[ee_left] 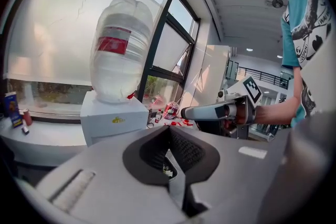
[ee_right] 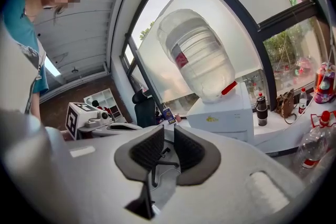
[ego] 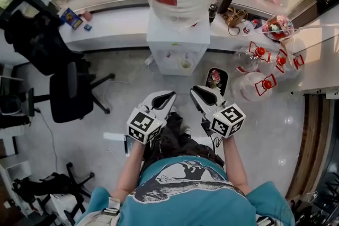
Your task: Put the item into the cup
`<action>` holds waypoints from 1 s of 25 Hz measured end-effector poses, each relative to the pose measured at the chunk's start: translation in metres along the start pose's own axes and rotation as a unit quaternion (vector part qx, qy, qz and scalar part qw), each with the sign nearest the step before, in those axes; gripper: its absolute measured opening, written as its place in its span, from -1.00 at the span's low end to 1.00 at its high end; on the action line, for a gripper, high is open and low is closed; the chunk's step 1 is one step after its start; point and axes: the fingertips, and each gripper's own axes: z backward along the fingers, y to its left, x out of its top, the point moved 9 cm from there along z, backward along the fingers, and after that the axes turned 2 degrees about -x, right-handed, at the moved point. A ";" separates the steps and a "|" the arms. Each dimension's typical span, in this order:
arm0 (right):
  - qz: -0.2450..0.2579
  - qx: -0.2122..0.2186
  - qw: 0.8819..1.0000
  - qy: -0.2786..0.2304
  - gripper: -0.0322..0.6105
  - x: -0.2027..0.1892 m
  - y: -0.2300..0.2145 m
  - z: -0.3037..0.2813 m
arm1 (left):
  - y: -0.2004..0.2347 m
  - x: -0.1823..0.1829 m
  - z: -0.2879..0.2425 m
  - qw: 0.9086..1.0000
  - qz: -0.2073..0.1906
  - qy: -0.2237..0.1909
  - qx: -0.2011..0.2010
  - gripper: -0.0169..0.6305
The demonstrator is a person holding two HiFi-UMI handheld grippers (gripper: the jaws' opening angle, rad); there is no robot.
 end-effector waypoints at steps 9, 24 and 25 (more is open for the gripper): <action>0.005 0.008 0.999 -0.032 -0.78 -0.007 0.028 0.051 | -0.051 -0.005 0.022 1.000 0.006 -0.028 0.007 -0.95; 0.018 0.022 0.998 -0.064 -0.92 -0.031 0.060 0.114 | -0.133 -0.018 0.033 0.999 -0.020 -0.032 -0.011 -0.95; 0.021 0.020 0.998 -0.064 -0.91 -0.032 0.061 0.116 | -0.135 -0.019 0.034 0.999 -0.022 -0.032 -0.010 -0.95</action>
